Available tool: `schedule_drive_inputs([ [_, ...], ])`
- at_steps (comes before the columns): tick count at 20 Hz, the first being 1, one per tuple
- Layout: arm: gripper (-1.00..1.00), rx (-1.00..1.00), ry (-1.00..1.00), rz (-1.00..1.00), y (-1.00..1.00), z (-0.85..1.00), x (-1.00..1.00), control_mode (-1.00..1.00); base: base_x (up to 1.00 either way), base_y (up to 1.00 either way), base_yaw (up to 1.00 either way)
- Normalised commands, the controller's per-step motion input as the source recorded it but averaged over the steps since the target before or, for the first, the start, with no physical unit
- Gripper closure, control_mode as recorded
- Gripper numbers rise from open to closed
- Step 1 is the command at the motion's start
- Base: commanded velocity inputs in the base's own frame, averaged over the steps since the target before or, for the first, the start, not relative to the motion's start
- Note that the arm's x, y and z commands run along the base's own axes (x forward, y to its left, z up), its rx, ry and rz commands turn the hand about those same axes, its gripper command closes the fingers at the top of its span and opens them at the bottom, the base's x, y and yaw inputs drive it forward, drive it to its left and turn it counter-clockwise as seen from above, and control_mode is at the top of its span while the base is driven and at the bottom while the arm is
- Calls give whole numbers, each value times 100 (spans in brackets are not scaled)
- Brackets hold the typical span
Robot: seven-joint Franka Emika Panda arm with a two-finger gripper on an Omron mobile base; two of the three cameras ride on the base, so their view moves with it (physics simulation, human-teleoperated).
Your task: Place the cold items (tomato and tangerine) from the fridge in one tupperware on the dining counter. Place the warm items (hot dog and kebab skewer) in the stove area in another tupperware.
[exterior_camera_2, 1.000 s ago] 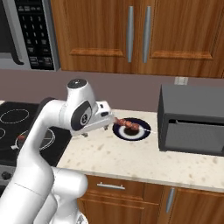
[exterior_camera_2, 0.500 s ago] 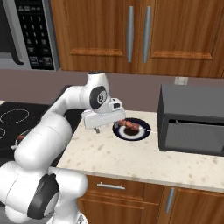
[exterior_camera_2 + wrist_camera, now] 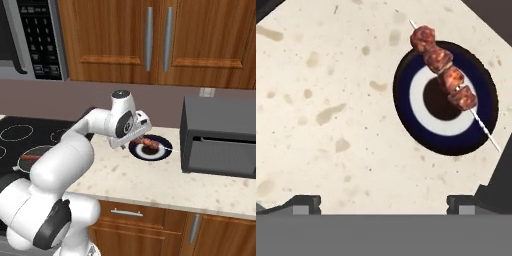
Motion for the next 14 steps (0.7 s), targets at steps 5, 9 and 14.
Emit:
schedule_drive_inputs([
  [5,-100,0,9,18,0,-11,63,-100,0,0,0],
  [9,-100,0,27,11,-6,-12,67,-100,0,0,0],
  [14,-100,0,11,7,-13,-20,59,-100,0,0,0],
])
